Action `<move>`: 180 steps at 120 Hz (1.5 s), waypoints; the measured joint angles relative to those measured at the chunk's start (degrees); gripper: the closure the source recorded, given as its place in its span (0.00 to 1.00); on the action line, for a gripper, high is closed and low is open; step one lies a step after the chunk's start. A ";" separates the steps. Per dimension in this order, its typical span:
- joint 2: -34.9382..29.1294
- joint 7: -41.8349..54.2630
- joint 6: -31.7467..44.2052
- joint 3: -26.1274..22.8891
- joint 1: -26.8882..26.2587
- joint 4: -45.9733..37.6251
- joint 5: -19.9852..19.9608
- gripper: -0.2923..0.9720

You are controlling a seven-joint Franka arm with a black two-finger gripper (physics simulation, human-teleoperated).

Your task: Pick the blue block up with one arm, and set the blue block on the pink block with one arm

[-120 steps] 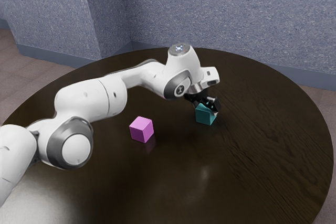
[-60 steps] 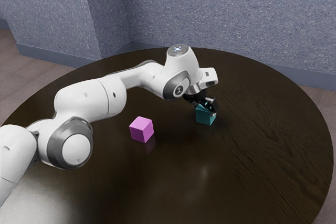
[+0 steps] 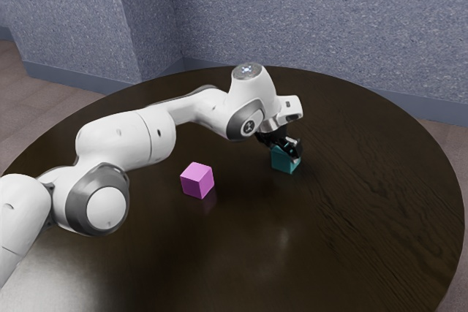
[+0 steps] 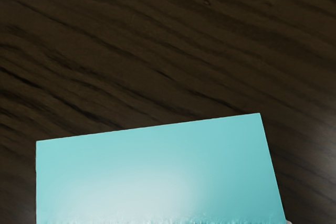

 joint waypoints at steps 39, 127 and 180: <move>-0.28 -0.24 0.09 -0.60 0.09 0.05 0.27 0.49; -38.40 -5.77 12.84 1.71 11.83 -51.15 0.75 0.54; -43.67 -9.51 20.11 1.77 17.63 -61.96 0.77 0.54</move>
